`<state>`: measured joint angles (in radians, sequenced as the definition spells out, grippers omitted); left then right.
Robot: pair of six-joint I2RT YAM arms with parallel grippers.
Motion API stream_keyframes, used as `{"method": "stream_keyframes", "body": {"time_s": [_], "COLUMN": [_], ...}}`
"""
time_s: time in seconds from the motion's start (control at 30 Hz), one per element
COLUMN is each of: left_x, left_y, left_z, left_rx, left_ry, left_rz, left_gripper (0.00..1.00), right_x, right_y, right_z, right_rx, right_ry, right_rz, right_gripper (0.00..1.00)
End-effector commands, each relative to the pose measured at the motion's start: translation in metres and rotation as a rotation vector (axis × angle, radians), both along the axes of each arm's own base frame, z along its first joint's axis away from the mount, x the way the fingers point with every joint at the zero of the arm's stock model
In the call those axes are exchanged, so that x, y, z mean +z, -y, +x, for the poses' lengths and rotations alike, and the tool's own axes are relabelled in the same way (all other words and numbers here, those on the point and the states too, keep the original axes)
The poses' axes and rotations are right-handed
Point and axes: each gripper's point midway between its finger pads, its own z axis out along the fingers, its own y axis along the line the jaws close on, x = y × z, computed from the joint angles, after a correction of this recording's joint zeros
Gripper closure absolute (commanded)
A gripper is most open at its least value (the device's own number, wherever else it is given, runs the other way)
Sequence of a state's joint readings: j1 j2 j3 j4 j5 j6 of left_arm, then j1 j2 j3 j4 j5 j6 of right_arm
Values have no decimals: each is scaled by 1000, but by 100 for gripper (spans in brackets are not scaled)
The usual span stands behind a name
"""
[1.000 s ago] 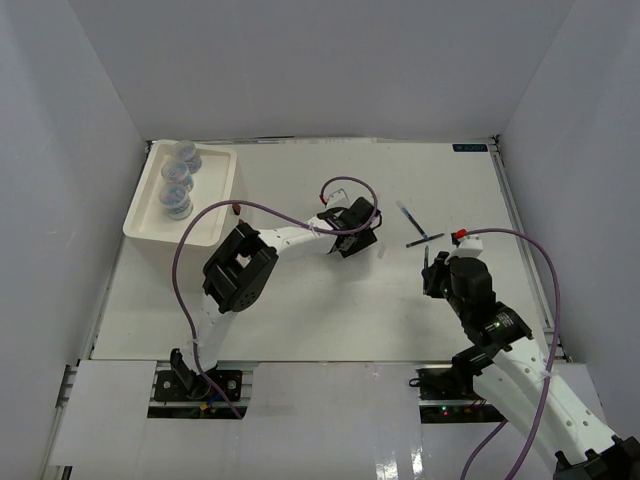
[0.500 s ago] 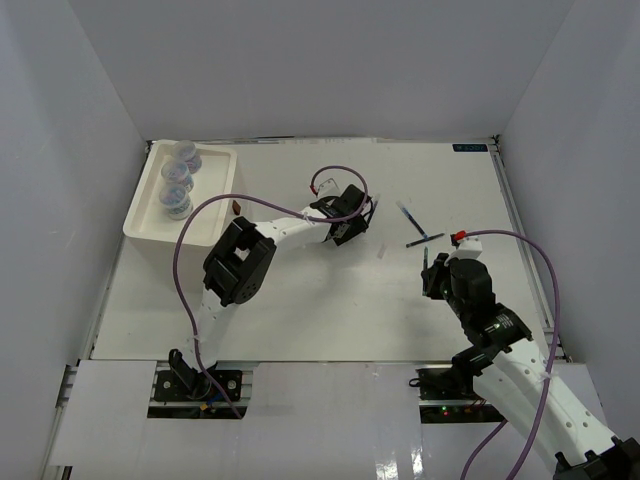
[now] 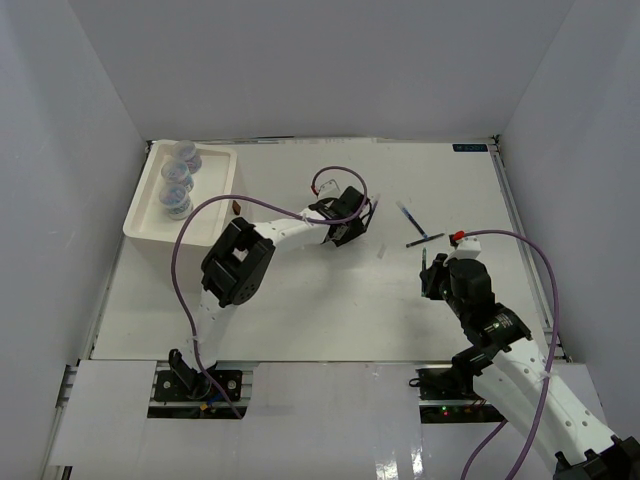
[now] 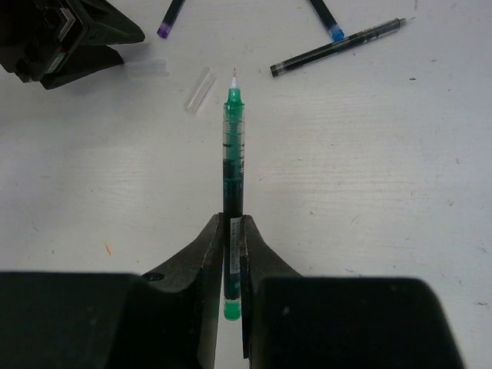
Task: Sort the stationery into containers
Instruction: Close the pen cap on the pen.
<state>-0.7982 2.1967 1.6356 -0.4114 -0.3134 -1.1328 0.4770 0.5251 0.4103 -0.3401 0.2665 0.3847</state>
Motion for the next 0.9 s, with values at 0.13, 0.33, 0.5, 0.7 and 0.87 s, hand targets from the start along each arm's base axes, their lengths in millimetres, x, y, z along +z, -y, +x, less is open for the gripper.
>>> {"method": "stream_keyframes", "body": {"time_s": [0.13, 0.33, 0.5, 0.7, 0.87], "left_x": [-29, -39, -36, -43, -39], "left_y": [9, 10, 9, 4, 0], "left_z": [-24, -33, -38, -50, -53], "left_rx": [-110, -142, -188, -266, -339], "left_ry": [-91, -108, -69, -65, -33], "left_rz": [90, 134, 200, 270, 321], "left_gripper": [48, 51, 53, 56, 58], "right_x": [8, 8, 8, 9, 8], "right_y": [-2, -2, -2, -2, -2], "right_z": [5, 5, 5, 5, 5], "right_rx": [1, 1, 1, 1, 2], "right_ry": [43, 46, 48, 50, 48], "right_rz": [20, 22, 22, 23, 20], "right_gripper": [91, 91, 91, 91, 91]}}
